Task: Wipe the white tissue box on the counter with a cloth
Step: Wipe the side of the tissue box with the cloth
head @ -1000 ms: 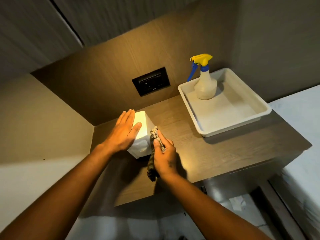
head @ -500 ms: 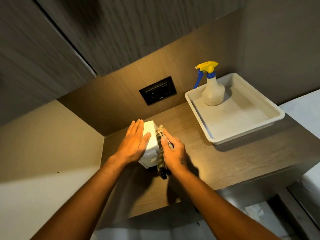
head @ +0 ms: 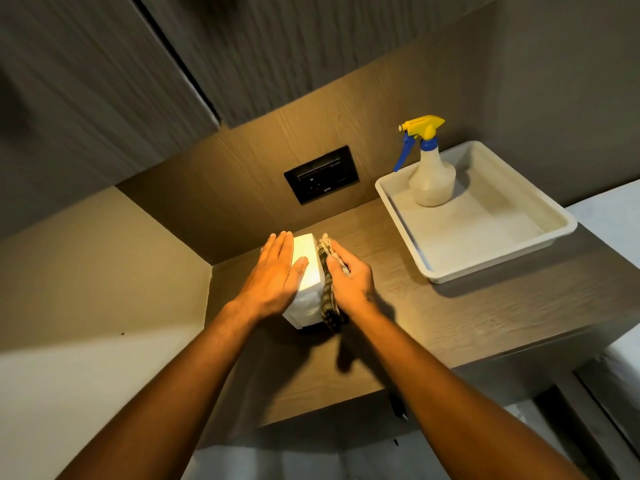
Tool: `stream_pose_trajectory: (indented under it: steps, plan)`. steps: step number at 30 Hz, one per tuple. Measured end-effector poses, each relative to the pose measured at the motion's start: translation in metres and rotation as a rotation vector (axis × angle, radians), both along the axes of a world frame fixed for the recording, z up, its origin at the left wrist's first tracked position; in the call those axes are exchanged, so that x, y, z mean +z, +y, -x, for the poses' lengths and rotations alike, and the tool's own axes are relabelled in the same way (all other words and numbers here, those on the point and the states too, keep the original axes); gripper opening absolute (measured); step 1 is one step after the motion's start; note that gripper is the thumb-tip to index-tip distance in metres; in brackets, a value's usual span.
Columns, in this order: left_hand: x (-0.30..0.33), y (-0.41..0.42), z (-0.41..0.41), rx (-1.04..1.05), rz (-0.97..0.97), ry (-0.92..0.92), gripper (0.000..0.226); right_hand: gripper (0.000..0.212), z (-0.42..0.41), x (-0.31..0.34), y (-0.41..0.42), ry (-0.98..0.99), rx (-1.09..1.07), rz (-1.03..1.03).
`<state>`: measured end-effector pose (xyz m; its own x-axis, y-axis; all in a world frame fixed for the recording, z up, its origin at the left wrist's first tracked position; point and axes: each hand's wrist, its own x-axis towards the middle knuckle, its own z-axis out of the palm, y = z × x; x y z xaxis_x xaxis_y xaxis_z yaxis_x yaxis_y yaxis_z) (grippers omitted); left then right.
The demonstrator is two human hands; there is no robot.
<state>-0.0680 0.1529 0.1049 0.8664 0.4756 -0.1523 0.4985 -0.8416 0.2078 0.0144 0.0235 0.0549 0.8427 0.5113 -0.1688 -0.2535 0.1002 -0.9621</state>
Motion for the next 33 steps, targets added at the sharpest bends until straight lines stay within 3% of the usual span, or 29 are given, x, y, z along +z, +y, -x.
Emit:
stream_pose_trajectory:
  steps: [7,13,20,26,33]
  plan:
    - [-0.003,0.004,0.0,0.006,0.026,0.003,0.072,0.036,-0.037,-0.006,0.02,-0.005,0.139,0.172]
    - [-0.008,0.005,0.0,0.019,0.018,-0.015,0.071,0.038,0.014,-0.039,-0.019,0.11,0.058,0.347]
    - [-0.004,0.004,0.001,-0.008,0.017,-0.013,0.071,0.039,0.023,-0.011,-0.007,-0.034,-0.065,-0.025]
    - [0.0,0.002,0.002,-0.011,0.028,-0.001,0.071,0.035,-0.029,-0.011,0.018,0.188,0.053,0.184]
    - [-0.002,0.005,0.003,-0.028,0.009,-0.012,0.074,0.035,-0.022,0.023,0.022,-0.105,0.043,-0.024]
